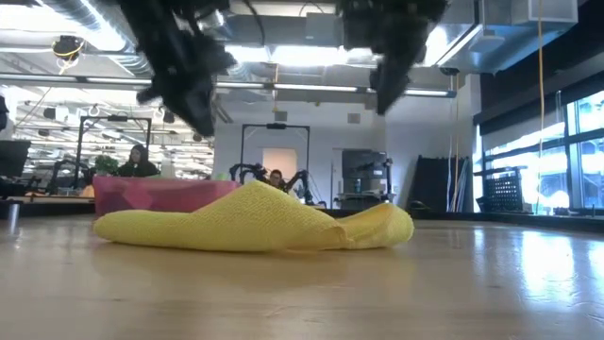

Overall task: Fold microfiber towels
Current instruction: Fold the yellow microfiber towel

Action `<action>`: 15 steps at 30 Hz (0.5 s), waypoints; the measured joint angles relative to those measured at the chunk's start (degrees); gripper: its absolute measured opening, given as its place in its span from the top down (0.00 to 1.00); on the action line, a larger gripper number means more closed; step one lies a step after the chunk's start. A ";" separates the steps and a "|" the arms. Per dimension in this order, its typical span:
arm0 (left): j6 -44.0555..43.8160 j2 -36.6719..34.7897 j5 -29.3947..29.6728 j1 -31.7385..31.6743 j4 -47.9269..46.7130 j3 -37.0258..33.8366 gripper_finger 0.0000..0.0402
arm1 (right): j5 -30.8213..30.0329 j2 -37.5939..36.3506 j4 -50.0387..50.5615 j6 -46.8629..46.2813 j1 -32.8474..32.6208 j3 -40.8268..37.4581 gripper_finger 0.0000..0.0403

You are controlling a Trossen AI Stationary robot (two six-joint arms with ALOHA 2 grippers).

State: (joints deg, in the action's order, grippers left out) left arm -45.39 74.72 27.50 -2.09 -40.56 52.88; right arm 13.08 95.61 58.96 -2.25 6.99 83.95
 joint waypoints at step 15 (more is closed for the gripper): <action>-2.17 1.54 -42.97 -19.88 35.05 -21.71 0.66 | 9.56 0.02 -0.50 0.88 0.83 -10.60 0.53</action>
State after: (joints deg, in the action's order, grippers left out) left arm -47.56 76.26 -15.47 -21.97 -5.51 31.17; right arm 22.64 95.64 58.47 -1.37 7.82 73.34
